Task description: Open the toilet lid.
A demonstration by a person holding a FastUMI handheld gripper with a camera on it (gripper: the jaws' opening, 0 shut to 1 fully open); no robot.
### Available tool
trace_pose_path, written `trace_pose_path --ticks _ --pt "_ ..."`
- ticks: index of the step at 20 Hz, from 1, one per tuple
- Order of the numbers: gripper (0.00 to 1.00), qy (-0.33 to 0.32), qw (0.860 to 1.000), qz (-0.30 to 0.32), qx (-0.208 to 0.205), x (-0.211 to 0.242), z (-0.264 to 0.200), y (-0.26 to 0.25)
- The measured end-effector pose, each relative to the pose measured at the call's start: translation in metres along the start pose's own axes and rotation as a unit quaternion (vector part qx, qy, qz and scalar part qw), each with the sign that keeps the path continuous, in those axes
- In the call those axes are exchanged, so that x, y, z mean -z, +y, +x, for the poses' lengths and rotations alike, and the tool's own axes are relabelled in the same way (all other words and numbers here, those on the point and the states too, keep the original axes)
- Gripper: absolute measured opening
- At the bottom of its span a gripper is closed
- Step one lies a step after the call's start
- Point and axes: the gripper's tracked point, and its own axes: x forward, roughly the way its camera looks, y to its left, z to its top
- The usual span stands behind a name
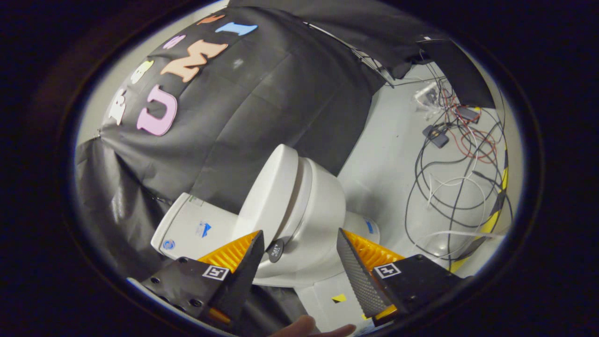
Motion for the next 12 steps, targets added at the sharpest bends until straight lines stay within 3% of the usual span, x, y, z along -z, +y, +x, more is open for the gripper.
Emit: trace_pose_path --ticks 5,8,12 --pt "0.96 0.031 0.998 0.057 0.002 0.032 0.025 0.002" --pt "0.75 0.017 0.993 0.12 -0.014 0.034 0.039 0.008" --pt "0.75 0.057 0.993 0.105 -0.021 0.057 0.053 0.022"
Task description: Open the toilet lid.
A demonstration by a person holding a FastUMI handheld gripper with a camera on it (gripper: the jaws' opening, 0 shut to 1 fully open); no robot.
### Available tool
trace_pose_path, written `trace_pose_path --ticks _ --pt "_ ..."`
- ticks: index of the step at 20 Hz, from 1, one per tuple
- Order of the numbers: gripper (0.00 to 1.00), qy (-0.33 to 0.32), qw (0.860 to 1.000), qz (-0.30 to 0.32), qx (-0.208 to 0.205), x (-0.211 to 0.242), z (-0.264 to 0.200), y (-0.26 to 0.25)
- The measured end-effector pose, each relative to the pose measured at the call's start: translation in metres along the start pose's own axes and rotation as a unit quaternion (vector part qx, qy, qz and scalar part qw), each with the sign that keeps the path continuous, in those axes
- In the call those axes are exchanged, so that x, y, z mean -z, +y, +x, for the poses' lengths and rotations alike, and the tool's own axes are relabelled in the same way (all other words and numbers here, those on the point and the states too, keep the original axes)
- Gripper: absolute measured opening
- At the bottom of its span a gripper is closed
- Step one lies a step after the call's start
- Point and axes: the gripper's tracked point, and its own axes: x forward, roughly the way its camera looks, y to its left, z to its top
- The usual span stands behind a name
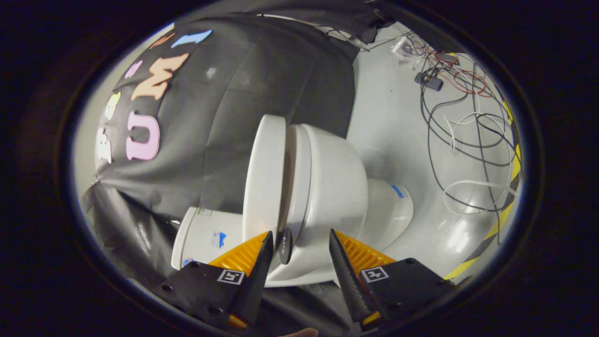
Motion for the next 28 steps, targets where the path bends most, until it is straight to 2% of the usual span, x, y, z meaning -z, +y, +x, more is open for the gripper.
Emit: trace_pose_path --ticks 2,3,4,7,10,12,16,17,18,19,21,24,28 --pt "0.57 -0.02 1.0 0.022 -0.001 -0.011 0.005 0.003" --pt "0.47 -0.02 0.999 0.046 0.006 -0.013 0.007 0.003" --pt "0.38 -0.017 0.997 0.08 -0.005 -0.013 0.008 0.011" --pt "0.09 -0.017 0.994 0.098 0.041 -0.011 0.007 0.008" --pt "0.1 -0.001 0.992 0.075 0.097 -0.004 0.003 0.008" --pt "0.1 0.004 0.991 0.073 0.115 -0.005 0.001 0.008" --pt "0.1 0.003 0.994 0.033 0.104 -0.006 0.001 0.011" --pt "0.1 0.004 0.994 0.007 0.106 -0.008 -0.001 0.013" --pt "0.1 0.0 0.993 -0.014 0.114 -0.011 0.001 0.009" --pt "0.02 -0.005 0.992 -0.019 0.124 -0.013 0.0 0.009" --pt "0.02 -0.016 0.991 -0.018 0.135 -0.016 0.0 0.016" --pt "0.02 -0.03 0.988 -0.049 0.143 -0.022 -0.007 0.037" --pt "0.02 -0.049 0.987 -0.088 0.127 -0.027 -0.018 0.078"
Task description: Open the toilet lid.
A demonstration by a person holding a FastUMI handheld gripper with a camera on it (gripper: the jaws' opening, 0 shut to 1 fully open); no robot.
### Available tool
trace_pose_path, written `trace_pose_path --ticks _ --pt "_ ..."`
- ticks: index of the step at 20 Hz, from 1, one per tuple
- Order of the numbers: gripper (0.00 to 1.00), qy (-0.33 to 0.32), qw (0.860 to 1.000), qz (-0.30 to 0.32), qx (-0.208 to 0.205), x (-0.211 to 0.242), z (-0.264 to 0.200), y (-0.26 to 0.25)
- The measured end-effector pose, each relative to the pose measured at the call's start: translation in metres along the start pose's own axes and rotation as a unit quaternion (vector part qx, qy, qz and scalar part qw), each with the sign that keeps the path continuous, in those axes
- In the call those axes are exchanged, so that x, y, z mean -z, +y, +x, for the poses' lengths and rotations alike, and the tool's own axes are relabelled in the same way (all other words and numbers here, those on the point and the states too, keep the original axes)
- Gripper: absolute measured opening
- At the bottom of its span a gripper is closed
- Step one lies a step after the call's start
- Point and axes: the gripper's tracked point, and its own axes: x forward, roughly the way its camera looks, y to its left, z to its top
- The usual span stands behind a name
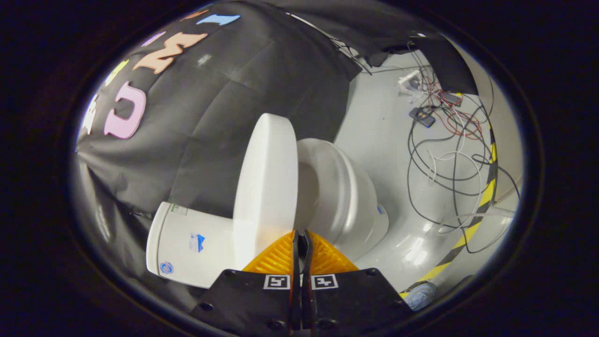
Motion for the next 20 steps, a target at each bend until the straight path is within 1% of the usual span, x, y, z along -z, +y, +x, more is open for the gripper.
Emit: trace_pose_path --ticks 2,5,8,12,14,20 --pt "0.02 -0.013 1.0 -0.016 -0.004 -0.004 -0.008 0.014" --pt "0.01 -0.026 0.999 -0.026 -0.022 -0.008 -0.018 0.036" --pt "0.01 -0.031 0.998 -0.047 -0.021 -0.01 -0.021 0.042" --pt "0.01 -0.032 0.998 -0.036 -0.027 -0.009 -0.022 0.046" --pt "0.01 -0.036 0.998 -0.051 -0.027 -0.01 -0.025 0.052" --pt "0.01 -0.057 0.992 -0.103 -0.056 -0.01 -0.04 0.09"
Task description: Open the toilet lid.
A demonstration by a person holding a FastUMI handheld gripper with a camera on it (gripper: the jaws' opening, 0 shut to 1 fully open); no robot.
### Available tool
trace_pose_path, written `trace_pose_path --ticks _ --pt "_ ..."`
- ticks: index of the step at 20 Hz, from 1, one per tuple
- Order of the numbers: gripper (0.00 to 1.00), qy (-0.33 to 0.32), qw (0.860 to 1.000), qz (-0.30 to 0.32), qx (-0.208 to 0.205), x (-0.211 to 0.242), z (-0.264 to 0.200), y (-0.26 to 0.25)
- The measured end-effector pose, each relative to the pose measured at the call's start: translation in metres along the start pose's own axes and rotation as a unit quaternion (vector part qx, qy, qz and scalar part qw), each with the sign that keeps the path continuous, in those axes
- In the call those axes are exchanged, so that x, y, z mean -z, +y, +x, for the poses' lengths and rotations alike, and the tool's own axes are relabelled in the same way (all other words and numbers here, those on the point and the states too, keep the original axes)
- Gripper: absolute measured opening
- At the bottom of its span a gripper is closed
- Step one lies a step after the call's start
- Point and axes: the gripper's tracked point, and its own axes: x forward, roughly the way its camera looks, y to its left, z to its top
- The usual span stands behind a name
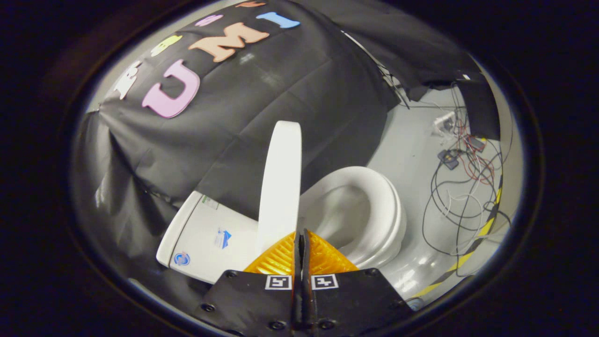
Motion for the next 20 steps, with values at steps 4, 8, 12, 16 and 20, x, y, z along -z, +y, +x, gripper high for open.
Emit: trace_pose_path --ticks 4,8,12,16,20 --pt "0.01 -0.004 1.0 -0.006 0.009 0.0 -0.001 0.0" --pt "0.01 -0.01 1.0 -0.007 0.009 -0.002 -0.003 0.007" --pt "0.01 -0.024 0.999 -0.029 0.004 -0.007 -0.005 0.028" --pt "0.01 -0.026 0.999 -0.016 0.01 -0.007 -0.006 0.033" --pt "0.01 -0.022 0.999 -0.035 0.016 -0.008 -0.008 0.042"
